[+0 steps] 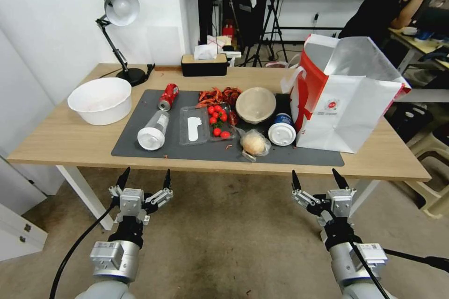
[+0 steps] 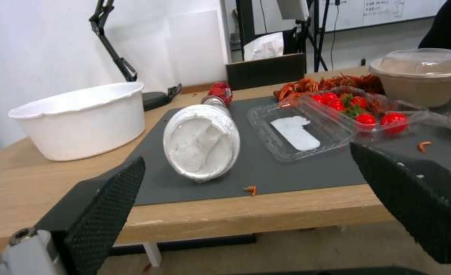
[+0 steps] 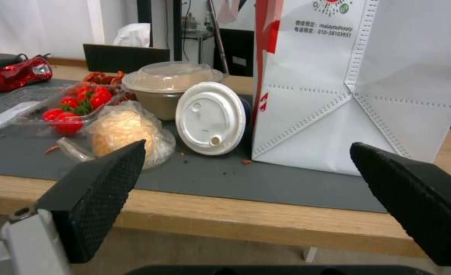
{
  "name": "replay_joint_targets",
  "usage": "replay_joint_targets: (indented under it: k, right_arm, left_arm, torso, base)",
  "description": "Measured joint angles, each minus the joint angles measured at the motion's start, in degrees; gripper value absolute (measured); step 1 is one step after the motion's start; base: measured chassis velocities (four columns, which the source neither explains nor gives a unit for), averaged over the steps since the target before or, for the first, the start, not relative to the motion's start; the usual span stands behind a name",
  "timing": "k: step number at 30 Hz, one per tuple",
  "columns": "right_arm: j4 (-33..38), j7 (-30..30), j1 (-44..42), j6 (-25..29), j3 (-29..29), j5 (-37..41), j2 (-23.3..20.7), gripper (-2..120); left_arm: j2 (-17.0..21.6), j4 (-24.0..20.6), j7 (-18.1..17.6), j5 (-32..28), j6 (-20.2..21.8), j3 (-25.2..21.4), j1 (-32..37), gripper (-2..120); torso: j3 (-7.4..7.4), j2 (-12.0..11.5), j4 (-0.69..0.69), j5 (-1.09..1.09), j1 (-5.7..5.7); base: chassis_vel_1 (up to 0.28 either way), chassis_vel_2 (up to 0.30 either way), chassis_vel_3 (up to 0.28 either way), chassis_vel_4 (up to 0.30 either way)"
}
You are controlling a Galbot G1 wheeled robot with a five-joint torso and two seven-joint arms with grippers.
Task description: Pick up the trash from the table and place it into the takeout bag.
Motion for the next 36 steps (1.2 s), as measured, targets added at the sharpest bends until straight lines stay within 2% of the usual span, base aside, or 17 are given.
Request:
replay_joint_targets:
  k: [36]
  right_arm:
    - [-0.25, -0.06, 0.43, 0.81, 0.06, -0.19, 0.16, 100]
  left_arm:
    - [-0.02, 0.3, -0.1, 0.04, -0.76, 0.13, -0.48, 100]
  torso:
    - [0.0, 0.0, 0.0, 0.0, 0.01]
  base:
    - [0.0, 0.0, 0.0, 0.0]
